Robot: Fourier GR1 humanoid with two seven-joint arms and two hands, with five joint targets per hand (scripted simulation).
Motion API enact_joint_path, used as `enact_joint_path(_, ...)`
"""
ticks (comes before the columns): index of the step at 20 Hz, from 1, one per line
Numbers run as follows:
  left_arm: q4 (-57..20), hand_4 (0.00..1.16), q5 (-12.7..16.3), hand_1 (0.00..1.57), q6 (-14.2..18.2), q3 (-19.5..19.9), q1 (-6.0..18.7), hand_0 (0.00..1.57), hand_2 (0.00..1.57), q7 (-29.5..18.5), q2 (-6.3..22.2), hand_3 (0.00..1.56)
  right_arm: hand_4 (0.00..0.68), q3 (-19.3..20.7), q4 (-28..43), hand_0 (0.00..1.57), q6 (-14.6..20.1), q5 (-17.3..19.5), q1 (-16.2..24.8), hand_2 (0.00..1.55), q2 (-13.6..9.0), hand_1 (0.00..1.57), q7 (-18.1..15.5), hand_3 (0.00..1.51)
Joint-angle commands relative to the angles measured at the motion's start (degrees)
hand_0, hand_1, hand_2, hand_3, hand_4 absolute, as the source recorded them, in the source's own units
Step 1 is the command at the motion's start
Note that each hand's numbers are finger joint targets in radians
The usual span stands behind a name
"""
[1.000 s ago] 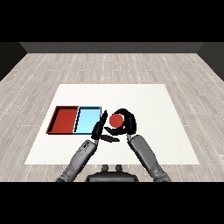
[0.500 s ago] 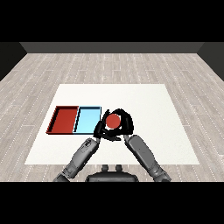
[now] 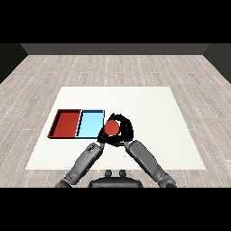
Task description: Pick the red can and put it in the red box
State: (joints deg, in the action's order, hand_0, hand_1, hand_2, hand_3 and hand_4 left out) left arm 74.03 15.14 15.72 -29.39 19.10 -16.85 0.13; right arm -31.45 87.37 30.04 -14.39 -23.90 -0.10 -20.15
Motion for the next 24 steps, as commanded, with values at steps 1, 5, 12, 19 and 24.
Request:
enact_joint_path(1,-2.43,0.00,1.60,0.00,-1.21,1.43,1.83,0.00,0.00,-0.20,-0.13,0.00,0.639,-0.46,0.90,1.51,0.79,1.21,-1.53,1.46,0.09,1.51,2.38,1.41)
enact_joint_path(5,-4.99,0.91,7.36,0.37,13.05,-1.84,3.21,0.37,0.72,-4.27,-0.13,0.57,0.651,-0.80,-3.98,1.54,-1.22,-1.26,0.96,1.47,0.09,1.54,-5.11,1.40)
enact_joint_path(12,-3.44,1.12,4.23,1.57,12.59,-0.47,1.26,1.57,1.56,-0.83,-0.12,1.48,0.651,-3.29,-1.61,1.49,3.66,-1.48,-1.24,1.44,0.08,1.49,-1.90,1.39)
enact_joint_path(19,-6.26,1.14,6.02,1.57,13.72,1.19,3.23,1.57,1.56,-6.79,-0.10,1.48,0.646,-4.13,0.22,1.50,4.81,-0.88,-1.80,1.44,0.08,1.50,2.58,1.39)
enact_joint_path(24,-3.79,1.15,7.82,1.57,16.85,-1.03,3.13,1.57,1.57,-11.13,-0.11,1.51,0.000,-0.96,-0.80,0.92,-0.19,-0.58,1.22,0.93,-2.13,0.92,3.80,0.53)
